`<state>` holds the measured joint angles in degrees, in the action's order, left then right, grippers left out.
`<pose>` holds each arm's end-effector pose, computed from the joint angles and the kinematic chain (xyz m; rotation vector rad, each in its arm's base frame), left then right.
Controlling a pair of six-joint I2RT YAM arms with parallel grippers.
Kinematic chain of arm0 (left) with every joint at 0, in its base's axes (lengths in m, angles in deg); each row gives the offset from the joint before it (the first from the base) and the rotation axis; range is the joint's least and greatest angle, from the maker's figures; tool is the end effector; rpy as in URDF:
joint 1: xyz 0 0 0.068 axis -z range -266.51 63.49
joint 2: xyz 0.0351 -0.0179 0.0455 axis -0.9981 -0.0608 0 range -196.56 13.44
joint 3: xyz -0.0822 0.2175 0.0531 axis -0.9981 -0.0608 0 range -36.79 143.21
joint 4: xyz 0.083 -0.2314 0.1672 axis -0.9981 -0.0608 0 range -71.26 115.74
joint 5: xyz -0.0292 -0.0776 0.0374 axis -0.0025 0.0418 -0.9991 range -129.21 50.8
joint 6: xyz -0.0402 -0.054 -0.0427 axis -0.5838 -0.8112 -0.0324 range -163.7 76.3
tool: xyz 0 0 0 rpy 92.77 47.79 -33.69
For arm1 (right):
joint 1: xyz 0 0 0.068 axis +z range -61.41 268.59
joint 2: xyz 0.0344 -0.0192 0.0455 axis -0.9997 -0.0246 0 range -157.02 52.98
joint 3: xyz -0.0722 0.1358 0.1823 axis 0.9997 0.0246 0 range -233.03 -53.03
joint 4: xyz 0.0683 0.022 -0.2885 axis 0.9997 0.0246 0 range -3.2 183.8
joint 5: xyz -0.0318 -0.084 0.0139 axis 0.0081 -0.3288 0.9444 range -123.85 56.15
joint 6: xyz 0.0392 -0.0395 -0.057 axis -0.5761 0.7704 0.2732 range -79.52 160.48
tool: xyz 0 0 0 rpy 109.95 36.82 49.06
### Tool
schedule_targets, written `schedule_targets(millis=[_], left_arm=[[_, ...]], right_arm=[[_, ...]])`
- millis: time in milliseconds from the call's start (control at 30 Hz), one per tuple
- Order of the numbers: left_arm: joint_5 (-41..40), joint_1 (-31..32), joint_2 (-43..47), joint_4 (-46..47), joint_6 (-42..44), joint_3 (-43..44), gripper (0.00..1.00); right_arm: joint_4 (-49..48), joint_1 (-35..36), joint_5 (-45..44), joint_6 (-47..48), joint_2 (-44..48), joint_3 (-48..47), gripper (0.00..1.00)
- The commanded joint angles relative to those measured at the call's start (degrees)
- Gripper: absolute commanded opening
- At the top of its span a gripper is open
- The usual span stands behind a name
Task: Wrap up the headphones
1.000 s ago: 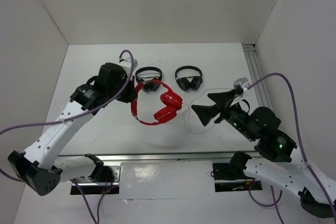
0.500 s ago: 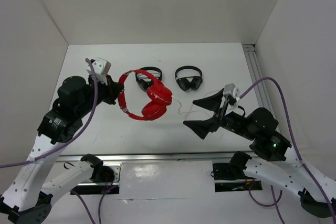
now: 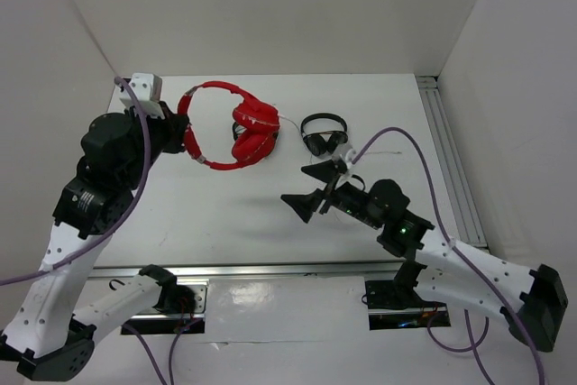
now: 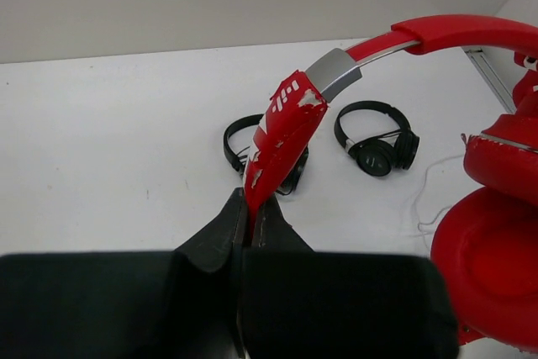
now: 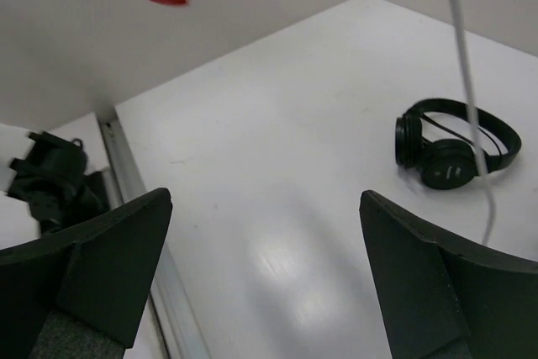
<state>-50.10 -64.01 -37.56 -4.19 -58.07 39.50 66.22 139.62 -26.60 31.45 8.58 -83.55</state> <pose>0.2337 -0.0827 0.4546 -0.0278 1.6608 -0.3329 0.1737 0.2286 0.2802 -0.6465 1.3822 0.9401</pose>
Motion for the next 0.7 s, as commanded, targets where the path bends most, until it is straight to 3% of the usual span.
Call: schedule_targets(millis=[0,133,300,467,667], left_arm=[[-1.2,-0.3,2.8,5.8,-2.7,1.9,0.00],[-0.5,-0.3,2.8,5.9,-2.2,1.4,0.00],[-5.6,-0.3,1.1,3.7,-5.5,2.0,0.00],[-13.2,-0.3,-0.1,-0.3,-9.1,3.3,0.00],[-15.9,-0.8,-0.7,-1.6,-10.2,1.9,0.00]], right_arm=[[-12.5,-0.1,-2.5,4.5,-5.7,-2.5,1.00],[-14.4,-0.1,-4.9,8.5,-10.2,-4.3,1.00],[-15.5,-3.2,-7.6,11.3,-12.3,-5.5,1.00],[-15.5,-8.7,0.5,10.6,-13.5,-5.5,0.99],[-18.5,-17.0,11.5,6.6,-16.1,-6.1,0.94]])
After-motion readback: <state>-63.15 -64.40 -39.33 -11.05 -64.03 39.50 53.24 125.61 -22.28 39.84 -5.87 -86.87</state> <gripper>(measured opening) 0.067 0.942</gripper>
